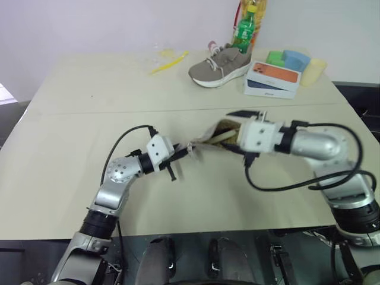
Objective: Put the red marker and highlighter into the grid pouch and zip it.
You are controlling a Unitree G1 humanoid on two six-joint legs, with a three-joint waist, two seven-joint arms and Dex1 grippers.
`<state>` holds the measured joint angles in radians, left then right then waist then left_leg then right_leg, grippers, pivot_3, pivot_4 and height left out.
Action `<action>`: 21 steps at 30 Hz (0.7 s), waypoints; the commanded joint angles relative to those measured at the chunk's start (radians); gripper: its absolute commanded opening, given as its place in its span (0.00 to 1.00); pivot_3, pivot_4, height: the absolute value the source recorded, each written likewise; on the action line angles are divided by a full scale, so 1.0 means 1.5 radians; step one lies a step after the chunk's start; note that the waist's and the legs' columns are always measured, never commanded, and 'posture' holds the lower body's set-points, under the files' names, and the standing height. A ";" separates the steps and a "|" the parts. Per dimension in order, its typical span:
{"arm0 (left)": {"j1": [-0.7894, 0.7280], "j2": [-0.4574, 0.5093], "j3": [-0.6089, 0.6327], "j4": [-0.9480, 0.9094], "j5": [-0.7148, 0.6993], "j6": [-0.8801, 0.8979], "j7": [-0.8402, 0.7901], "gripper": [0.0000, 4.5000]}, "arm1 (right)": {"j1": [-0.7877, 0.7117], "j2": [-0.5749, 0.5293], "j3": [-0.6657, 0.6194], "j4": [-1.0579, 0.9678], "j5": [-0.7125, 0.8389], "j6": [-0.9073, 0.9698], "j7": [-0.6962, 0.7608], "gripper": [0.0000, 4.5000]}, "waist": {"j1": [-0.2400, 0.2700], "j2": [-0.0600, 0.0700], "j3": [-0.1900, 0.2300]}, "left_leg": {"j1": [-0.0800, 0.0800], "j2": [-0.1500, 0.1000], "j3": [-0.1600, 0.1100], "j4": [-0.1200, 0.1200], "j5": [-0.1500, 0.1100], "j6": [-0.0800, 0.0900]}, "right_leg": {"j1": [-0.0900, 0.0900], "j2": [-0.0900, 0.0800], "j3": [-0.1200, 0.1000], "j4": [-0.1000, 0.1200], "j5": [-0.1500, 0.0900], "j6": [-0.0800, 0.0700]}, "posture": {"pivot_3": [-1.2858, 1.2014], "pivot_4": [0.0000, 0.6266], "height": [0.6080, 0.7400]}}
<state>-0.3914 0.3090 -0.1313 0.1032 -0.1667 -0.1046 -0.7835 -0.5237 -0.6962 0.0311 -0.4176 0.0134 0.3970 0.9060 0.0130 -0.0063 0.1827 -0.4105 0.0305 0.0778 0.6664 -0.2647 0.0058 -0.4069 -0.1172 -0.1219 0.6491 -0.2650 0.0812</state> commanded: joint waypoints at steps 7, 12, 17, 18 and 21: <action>-0.041 -0.069 0.012 0.022 0.000 0.008 0.081 0.00 | 0.031 0.201 -0.039 -0.094 0.145 0.326 -0.203 0.86 | -0.002 0.000 0.000 | 0.000 0.000 0.000 0.000 0.000 0.000 | 0.000 0.000 0.000 0.000 0.000 0.000 | 0.52 0.24 1.00; -0.041 -0.082 0.011 0.021 0.009 0.005 0.098 0.00 | 0.034 0.265 0.002 -0.094 0.133 0.377 -0.284 0.86 | -0.001 0.000 0.000 | 0.000 0.000 0.001 -0.001 0.000 0.000 | -0.001 0.000 0.000 0.001 0.000 0.000 | 0.52 0.24 1.00; -0.032 -0.084 0.001 0.006 0.010 0.005 0.103 0.00 | 0.031 0.297 0.021 -0.078 0.154 0.380 -0.308 0.80 | -0.001 0.000 0.000 | 0.000 0.000 0.000 -0.001 0.000 0.000 | -0.001 0.000 0.000 0.000 0.000 0.000 | 0.52 0.24 1.00; -0.032 -0.084 0.001 0.006 0.011 0.004 0.104 0.00 | 0.032 0.301 0.022 -0.080 0.164 0.385 -0.305 0.74 | -0.001 0.000 0.000 | 0.000 0.000 0.000 -0.001 0.000 0.000 | -0.001 0.000 0.000 0.000 0.000 0.000 | 0.52 0.24 1.00; -0.032 -0.082 0.000 0.008 0.017 0.000 0.109 0.00 | 0.031 0.307 0.026 -0.083 0.182 0.390 -0.308 0.42 | -0.002 0.000 0.000 | 0.000 0.000 0.000 -0.001 0.000 0.000 | -0.001 0.000 0.000 0.000 0.000 0.000 | 0.52 0.24 1.00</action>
<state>-0.4361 0.1864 -0.1344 0.1547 -0.1426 -0.0799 -0.6283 -0.4568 -0.2459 0.0704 -0.5123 0.2617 0.9850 0.4476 0.0106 -0.0060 0.1823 -0.4107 0.0302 0.0781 0.6655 -0.2646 0.0056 -0.4079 -0.1170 -0.1217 0.6496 -0.2649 0.0813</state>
